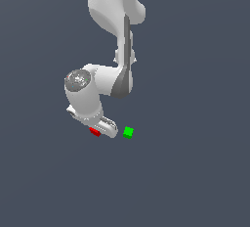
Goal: Stack the red cube on top of the green cube.
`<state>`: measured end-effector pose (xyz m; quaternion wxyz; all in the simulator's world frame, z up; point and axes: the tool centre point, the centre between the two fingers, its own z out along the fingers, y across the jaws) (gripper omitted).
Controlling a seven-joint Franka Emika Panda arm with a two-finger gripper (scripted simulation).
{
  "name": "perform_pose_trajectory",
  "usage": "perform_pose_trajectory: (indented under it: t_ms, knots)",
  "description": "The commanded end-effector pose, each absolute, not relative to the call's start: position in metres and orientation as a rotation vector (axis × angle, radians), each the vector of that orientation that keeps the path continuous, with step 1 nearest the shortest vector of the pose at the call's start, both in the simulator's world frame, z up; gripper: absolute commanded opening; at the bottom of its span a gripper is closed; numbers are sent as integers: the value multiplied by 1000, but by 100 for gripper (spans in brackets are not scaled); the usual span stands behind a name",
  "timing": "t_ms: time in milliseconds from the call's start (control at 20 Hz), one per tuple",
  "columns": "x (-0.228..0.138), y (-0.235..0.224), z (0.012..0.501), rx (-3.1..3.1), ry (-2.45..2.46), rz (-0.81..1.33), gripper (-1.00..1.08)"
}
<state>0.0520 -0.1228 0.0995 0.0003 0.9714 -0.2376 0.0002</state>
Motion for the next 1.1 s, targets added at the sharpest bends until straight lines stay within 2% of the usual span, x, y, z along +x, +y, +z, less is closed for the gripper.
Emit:
perform_pose_trajectory:
  t_ms: [0,450,850,900,1050]
  knots:
    - [47,-95,92,3052,-744,1,-100]
    - [34,-9,68,3052,-744,0,-100]
    - [33,17,61,3052,-744,0,-100]
    - [33,17,61,3052,-744,0,100]
    - [33,17,61,3052,-744,0,100]
